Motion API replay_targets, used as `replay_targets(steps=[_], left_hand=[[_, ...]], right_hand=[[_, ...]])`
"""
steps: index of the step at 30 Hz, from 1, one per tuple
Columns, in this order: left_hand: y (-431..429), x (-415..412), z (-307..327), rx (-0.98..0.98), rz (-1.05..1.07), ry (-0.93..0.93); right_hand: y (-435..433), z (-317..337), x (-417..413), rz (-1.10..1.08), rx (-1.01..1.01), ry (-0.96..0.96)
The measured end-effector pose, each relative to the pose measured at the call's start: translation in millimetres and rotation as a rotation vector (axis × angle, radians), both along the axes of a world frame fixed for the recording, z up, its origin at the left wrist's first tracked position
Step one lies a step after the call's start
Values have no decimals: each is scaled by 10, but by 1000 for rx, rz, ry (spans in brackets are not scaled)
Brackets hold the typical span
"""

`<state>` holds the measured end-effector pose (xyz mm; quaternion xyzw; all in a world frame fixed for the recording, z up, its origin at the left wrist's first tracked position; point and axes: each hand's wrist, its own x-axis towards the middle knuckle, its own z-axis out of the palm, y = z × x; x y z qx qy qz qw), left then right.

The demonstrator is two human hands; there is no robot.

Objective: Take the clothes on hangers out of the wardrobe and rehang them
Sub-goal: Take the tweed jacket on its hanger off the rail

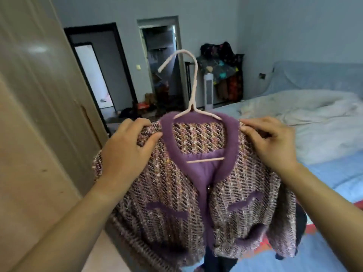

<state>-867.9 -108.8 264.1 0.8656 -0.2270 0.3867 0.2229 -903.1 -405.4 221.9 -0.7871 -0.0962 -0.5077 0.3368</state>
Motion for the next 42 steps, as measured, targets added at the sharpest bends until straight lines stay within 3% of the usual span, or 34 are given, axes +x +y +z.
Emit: replay_targets(steps=[9,17,21,26,37,42], left_hand=[[-1458,863,-411,-30,-173,159],[-2249,2004,-1499,84,-133,562],[-2472,2429,-1924,84,-103,643],[-2616,2891,-2353,88,-41,738],[-2919,4230,-2747,104,249,749],[-3014,4662,-3356,174,408,938]], right_hand=[[-1344,-243,181,-218,-39,90],[-2131,-1222,1261,-169,44,421],[-2340,-1674,1781,-147,53,549],[-2503,-2104,2383,-96,94,653],[-2838,-2538,4287,61,75,815],[-2924,-3252,4906,129,-32,941]])
